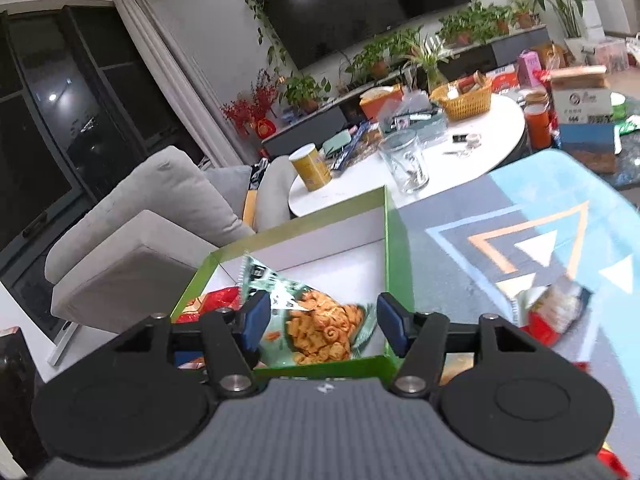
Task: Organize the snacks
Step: 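Carry the ring snack bag into the green box and release it, then grasp the clear-wrapped bread loaf with the right gripper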
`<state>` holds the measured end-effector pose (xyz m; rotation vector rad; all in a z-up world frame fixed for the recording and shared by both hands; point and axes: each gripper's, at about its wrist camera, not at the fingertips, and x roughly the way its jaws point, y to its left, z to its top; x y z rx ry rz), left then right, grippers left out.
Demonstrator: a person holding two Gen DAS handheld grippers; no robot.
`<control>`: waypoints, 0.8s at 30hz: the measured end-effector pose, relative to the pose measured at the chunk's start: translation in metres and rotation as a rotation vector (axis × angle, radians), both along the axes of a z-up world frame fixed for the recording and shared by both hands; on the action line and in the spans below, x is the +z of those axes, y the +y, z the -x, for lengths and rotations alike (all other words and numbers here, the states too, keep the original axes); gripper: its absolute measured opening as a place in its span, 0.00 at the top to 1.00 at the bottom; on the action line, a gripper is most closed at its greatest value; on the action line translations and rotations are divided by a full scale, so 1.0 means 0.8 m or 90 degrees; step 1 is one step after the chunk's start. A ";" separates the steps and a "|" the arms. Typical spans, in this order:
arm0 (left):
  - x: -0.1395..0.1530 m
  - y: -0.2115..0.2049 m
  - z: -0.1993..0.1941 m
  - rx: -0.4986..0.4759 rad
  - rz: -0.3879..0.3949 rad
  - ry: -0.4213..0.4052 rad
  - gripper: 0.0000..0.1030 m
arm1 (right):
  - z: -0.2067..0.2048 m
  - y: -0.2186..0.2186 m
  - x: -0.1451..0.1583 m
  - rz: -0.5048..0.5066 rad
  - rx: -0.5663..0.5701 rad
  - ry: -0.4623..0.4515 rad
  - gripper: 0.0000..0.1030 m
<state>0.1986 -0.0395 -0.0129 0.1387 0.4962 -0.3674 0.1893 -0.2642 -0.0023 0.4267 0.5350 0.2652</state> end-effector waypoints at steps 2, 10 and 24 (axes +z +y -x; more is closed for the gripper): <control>0.006 0.002 0.016 -0.002 0.005 -0.006 0.48 | 0.014 -0.009 0.005 0.002 -0.005 -0.003 0.43; 0.019 0.006 0.071 -0.016 0.045 -0.006 0.41 | 0.052 -0.049 0.005 0.000 -0.060 0.006 0.43; -0.002 -0.050 0.132 -0.096 -0.021 0.012 0.41 | 0.084 -0.073 -0.011 0.003 -0.052 0.029 0.43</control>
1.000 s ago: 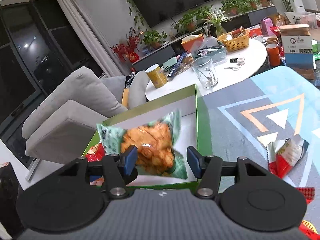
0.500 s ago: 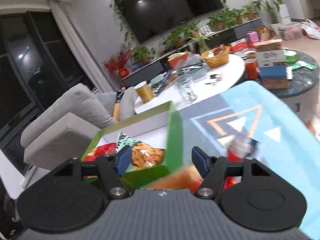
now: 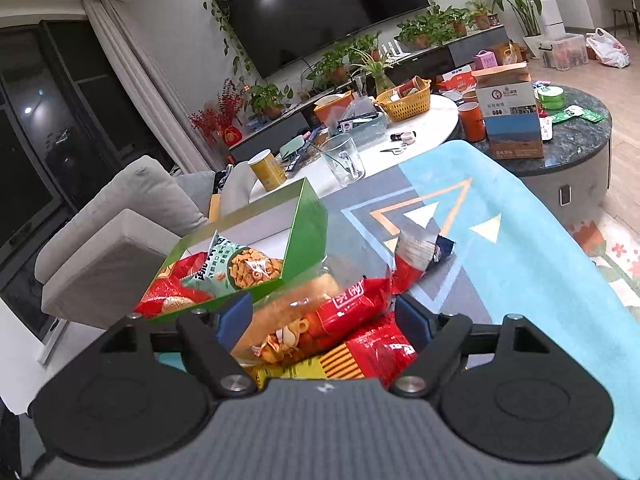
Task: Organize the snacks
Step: 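Grasp the clear-wrapped bread loaf with the right gripper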
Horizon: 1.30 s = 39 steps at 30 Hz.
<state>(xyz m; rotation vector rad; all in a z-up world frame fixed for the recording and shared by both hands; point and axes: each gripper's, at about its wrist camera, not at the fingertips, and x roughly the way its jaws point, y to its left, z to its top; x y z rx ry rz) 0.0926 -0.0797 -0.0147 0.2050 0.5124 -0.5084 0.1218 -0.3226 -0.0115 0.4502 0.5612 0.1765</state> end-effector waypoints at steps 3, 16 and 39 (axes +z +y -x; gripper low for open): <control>0.000 -0.008 -0.005 0.001 -0.005 0.001 0.41 | -0.003 -0.003 0.002 -0.003 0.007 -0.006 0.43; -0.019 -0.020 -0.050 0.032 -0.011 0.021 0.41 | -0.052 0.016 0.003 0.008 0.074 -0.010 0.43; -0.015 -0.012 -0.057 0.008 0.026 0.024 0.62 | -0.044 0.052 0.008 0.091 0.096 -0.017 0.46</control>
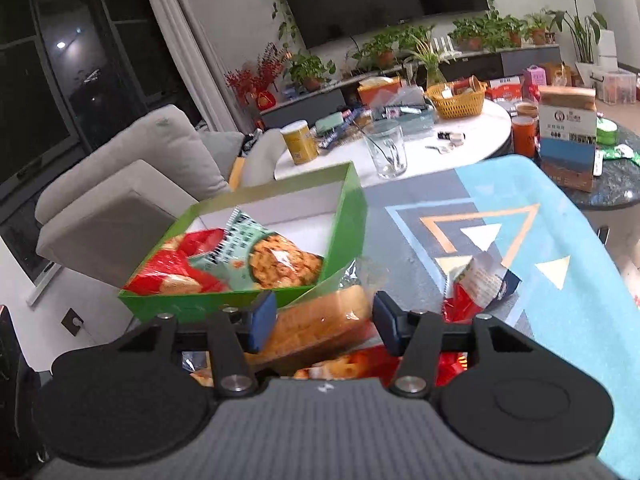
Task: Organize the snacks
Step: 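Grasp the clear-wrapped bread loaf with the right gripper, then lower the bread loaf into the green box and open the right gripper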
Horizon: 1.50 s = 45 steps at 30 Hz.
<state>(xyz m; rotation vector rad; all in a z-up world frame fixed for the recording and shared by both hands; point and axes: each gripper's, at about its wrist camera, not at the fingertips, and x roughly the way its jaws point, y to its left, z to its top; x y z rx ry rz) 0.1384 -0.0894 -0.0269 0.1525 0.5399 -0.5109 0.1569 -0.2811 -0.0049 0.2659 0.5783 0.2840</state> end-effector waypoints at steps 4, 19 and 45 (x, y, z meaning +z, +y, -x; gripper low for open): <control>0.025 0.011 0.024 0.001 0.001 -0.045 0.62 | 0.019 0.012 0.026 0.005 0.004 -0.035 0.46; 0.083 0.056 0.055 0.029 0.006 -0.126 0.61 | 0.041 0.049 0.077 -0.023 0.027 -0.099 0.46; 0.073 0.110 -0.074 0.118 -0.064 -0.158 0.61 | -0.061 0.116 0.068 -0.036 0.064 -0.093 0.45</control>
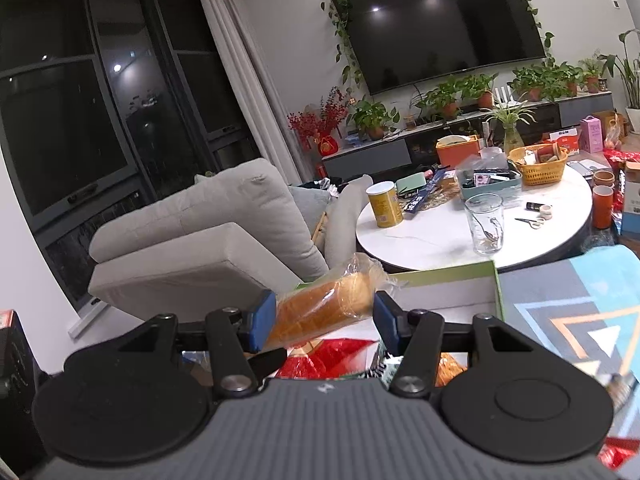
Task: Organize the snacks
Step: 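Lower the bread loaf into the green box and open the right gripper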
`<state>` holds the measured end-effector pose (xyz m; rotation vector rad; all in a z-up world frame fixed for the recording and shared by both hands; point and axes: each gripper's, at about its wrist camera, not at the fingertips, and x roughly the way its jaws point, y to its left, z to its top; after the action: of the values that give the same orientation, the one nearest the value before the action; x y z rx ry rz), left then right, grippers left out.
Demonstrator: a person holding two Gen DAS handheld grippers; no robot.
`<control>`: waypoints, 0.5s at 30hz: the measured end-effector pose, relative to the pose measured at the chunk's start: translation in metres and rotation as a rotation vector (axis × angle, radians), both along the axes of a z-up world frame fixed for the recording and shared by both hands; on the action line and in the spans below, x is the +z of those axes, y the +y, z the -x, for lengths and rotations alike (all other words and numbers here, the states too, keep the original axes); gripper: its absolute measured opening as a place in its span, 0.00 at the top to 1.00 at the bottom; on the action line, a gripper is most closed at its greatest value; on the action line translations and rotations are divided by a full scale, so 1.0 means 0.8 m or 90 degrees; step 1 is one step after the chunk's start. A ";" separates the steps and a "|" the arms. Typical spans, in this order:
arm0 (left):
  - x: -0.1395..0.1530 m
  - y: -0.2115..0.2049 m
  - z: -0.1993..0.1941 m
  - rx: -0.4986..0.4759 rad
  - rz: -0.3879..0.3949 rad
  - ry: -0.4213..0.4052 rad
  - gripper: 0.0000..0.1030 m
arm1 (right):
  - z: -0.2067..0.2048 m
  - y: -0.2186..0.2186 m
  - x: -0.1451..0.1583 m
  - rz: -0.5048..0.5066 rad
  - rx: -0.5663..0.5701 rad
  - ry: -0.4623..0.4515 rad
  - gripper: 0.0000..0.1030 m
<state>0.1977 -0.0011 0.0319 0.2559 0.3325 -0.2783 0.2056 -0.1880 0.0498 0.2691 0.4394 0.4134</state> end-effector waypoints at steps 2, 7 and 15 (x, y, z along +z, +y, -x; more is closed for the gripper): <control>-0.006 0.001 -0.020 0.011 -0.007 0.003 0.61 | -0.009 0.005 -0.006 0.003 -0.002 0.006 0.45; -0.035 0.017 -0.067 0.058 0.019 0.077 0.54 | -0.037 0.007 -0.034 0.031 -0.058 0.049 0.45; -0.043 0.040 -0.036 0.068 0.047 0.078 0.47 | -0.008 -0.015 -0.036 0.037 -0.066 0.056 0.45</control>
<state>0.2262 0.0308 -0.0029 0.1486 0.4550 -0.2009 0.2120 -0.2001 0.0208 0.2531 0.5205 0.2869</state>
